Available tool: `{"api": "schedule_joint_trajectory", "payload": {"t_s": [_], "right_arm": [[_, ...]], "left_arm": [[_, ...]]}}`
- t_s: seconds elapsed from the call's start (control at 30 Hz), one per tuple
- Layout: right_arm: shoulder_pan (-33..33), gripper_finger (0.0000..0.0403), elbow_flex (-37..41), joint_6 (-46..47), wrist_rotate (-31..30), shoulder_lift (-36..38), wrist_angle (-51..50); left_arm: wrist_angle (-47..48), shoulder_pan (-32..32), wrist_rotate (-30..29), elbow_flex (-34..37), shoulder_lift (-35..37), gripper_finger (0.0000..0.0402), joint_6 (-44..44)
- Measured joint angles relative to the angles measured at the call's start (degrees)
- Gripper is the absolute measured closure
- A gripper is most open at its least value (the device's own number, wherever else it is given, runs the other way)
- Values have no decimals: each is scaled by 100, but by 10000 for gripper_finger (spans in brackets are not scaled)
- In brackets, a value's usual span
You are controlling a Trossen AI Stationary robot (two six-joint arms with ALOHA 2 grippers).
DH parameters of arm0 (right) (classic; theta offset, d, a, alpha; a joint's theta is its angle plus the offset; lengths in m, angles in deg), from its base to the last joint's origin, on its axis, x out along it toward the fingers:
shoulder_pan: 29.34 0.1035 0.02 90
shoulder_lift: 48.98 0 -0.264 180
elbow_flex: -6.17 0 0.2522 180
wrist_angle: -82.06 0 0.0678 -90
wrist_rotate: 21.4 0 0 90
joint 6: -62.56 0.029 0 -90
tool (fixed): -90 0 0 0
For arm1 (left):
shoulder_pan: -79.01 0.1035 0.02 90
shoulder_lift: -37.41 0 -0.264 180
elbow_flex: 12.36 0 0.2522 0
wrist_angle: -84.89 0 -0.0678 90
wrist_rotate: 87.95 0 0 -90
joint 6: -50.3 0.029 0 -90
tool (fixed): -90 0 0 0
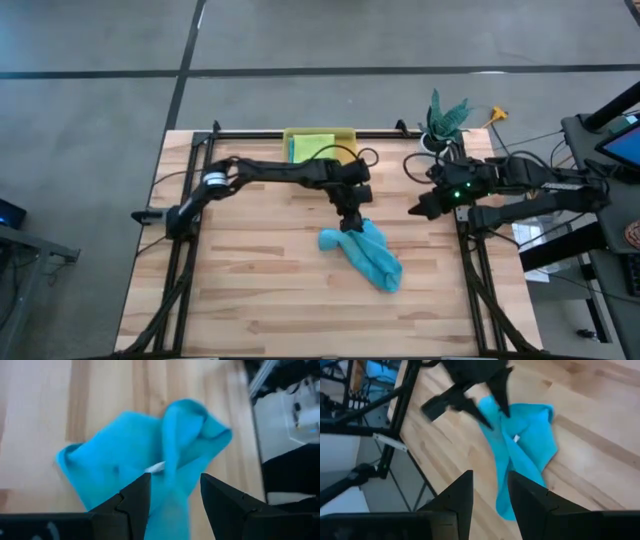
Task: Fold microfiber towels
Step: Fold the blue microfiber cloth
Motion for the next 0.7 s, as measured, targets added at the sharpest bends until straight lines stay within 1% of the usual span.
{"api": "schedule_joint_trajectory", "payload": {"t_s": [0.07, 0.2, 0.3, 0.5, 0.7], "right_arm": [[114, 285, 2, -59, 2, -28, 0], [342, 287, 57, -126, 4, -108, 5], [501, 287, 144, -127, 4, -163, 19], [795, 286, 376, 109, 2, -298, 334], [1197, 288, 395, 300, 4, -471, 709]], "left_arm": [[215, 2, -26, -76, -111, 245, 252], [313, -2, -524, -80, -137, 245, 806], [309, 6, -564, -144, -137, 245, 971], [104, 31, -715, -148, -220, 229, 916], [206, 19, -517, -128, -614, 215, 639]]}}
